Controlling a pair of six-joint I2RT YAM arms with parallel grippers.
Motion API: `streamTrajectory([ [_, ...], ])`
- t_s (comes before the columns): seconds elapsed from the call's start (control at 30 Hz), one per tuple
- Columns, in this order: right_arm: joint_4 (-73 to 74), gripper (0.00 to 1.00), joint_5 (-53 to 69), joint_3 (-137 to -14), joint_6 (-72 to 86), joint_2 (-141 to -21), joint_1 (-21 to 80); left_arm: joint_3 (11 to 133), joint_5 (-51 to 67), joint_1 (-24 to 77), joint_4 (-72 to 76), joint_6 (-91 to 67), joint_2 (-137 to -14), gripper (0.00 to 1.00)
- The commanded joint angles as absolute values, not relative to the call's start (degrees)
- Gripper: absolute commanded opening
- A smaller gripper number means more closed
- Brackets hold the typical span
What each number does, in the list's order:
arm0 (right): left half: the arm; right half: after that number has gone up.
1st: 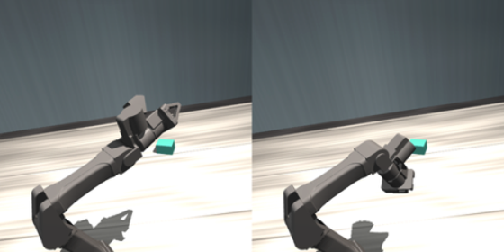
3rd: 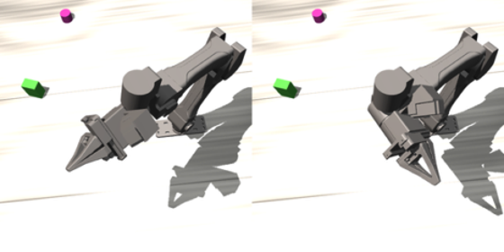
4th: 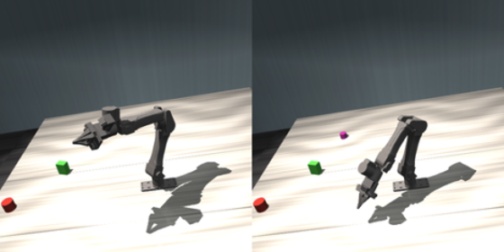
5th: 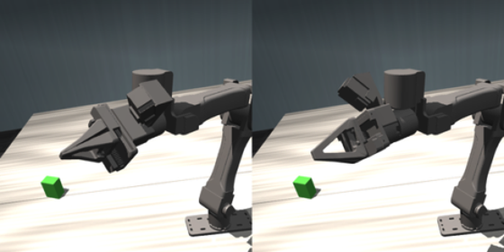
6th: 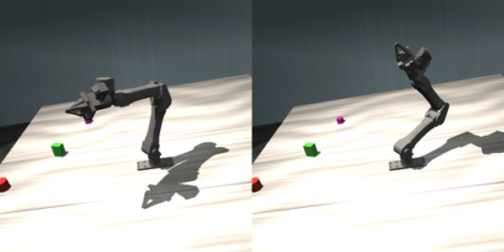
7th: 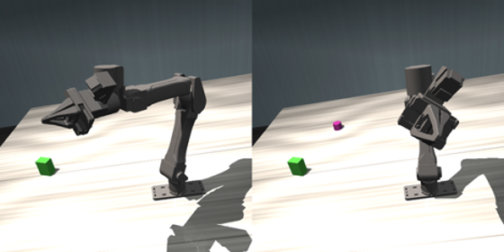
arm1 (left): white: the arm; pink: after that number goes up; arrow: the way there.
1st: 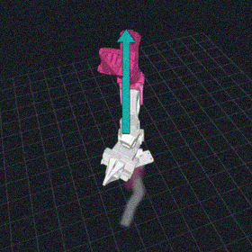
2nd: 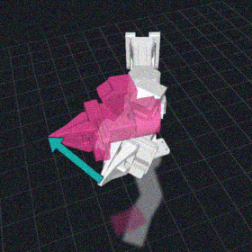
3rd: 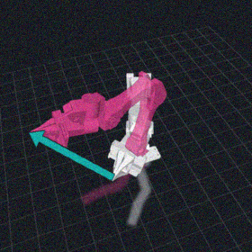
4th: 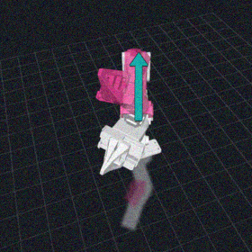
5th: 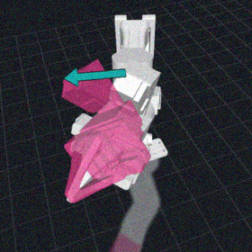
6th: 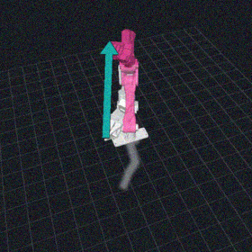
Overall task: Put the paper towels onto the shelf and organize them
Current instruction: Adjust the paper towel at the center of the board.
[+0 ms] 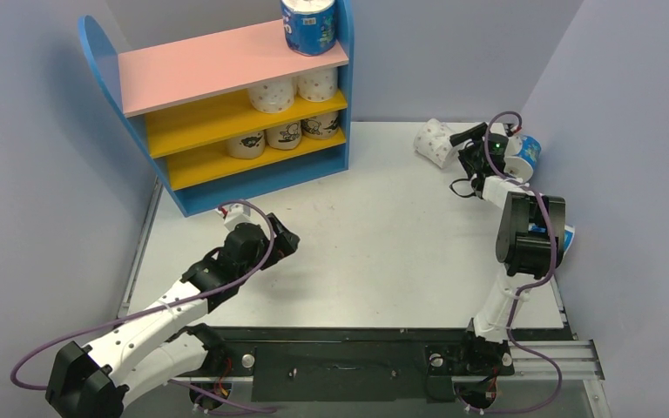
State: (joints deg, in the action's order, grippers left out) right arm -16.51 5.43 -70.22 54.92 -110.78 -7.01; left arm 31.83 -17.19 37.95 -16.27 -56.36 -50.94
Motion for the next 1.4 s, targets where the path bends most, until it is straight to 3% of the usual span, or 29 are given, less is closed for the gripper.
streamTrajectory([
  [0.0,-22.7,0.86,8.3,-74.4,55.6,-113.9,-6.9,31.9,-18.4,38.3,-13.3,-55.2,-50.7,0.96],
  [0.4,-30.2,0.87,10.6,-76.8,58.2,-119.8,-7.0,26.5,-18.7,38.3,-4.7,-53.2,-44.5,0.96],
  [0.63,-33.3,0.81,12.2,-77.6,59.4,-122.6,-6.9,25.9,-19.5,38.4,-3.2,-53.1,-44.1,0.96],
  [0.97,-41.9,0.64,14.8,-76.3,62.3,-125.3,-7.6,24.6,-19.6,38.3,-0.9,-52.8,-43.7,0.97],
  [1.37,-49.8,0.34,14.9,-71.4,65.3,-123.7,-7.7,24.9,-19.4,38.4,-0.9,-53.6,-44.6,0.96],
])
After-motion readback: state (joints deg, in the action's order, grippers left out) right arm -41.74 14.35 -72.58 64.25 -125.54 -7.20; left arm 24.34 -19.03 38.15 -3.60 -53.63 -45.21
